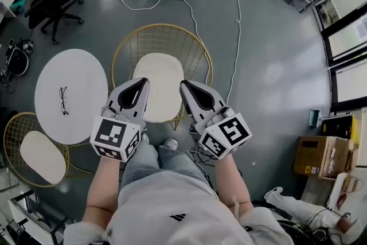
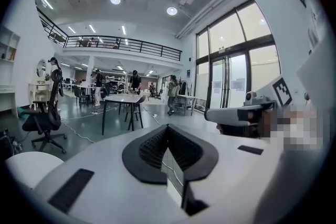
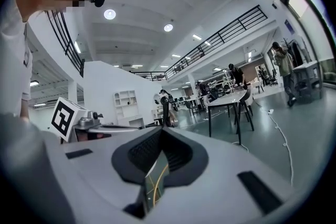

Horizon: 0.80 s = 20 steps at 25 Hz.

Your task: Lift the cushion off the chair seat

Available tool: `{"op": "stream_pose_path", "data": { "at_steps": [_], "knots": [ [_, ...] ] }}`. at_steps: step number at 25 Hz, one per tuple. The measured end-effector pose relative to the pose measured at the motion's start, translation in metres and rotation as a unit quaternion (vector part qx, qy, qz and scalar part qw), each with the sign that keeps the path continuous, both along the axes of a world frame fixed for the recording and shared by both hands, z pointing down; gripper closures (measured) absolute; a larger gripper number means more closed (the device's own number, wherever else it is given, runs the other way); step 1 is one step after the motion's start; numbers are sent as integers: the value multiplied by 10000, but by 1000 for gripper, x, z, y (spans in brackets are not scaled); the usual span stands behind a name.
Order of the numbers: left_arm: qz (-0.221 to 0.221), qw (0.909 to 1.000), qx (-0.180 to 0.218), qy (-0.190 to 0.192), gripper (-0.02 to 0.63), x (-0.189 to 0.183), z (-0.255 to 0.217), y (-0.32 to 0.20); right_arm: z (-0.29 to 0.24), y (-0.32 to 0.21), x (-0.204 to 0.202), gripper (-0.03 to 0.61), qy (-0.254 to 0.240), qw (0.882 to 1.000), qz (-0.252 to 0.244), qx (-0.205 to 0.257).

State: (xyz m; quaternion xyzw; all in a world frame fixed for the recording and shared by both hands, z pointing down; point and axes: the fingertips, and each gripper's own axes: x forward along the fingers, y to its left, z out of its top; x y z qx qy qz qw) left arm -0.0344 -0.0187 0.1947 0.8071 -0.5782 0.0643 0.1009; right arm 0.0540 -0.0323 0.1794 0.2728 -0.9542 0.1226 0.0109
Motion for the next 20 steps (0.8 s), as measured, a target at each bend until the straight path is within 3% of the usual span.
{"op": "stream_pose_path", "data": {
  "at_steps": [8,20],
  "knots": [
    [-74,9996,-255,70,601,-57,19,-16,20,-20,-57,569,85,9996,-6,-273],
    [244,9978,-620,-30,601,-50,41,-65,43,-68,-50,569,144,9975,337,-605]
  ]
}}
